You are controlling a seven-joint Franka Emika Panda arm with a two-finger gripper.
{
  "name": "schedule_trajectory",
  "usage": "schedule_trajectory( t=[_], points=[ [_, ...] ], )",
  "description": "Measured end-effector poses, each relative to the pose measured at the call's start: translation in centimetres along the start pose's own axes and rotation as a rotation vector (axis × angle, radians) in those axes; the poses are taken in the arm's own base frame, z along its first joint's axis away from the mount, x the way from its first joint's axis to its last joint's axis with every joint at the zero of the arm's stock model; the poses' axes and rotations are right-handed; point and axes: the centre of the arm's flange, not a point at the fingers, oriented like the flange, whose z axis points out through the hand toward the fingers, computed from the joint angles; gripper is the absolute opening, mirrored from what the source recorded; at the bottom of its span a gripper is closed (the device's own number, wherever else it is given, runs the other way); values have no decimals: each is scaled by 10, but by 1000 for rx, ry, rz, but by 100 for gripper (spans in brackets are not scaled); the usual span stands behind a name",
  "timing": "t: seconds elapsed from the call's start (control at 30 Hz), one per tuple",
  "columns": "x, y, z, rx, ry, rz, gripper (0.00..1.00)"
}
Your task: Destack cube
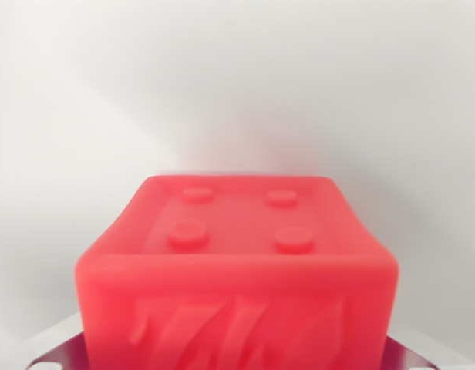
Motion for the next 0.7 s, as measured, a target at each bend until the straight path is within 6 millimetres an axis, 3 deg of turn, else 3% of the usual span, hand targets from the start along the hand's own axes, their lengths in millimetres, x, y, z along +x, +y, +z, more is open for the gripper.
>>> schedule_trajectory(
  t=[0.4, 0.43, 0.7],
  points=[
    [0, 0, 6, 0, 0, 0, 0],
    [0, 0, 6, 0, 1, 0, 100],
    [1, 0, 6, 0, 1, 0, 100]
  ],
)
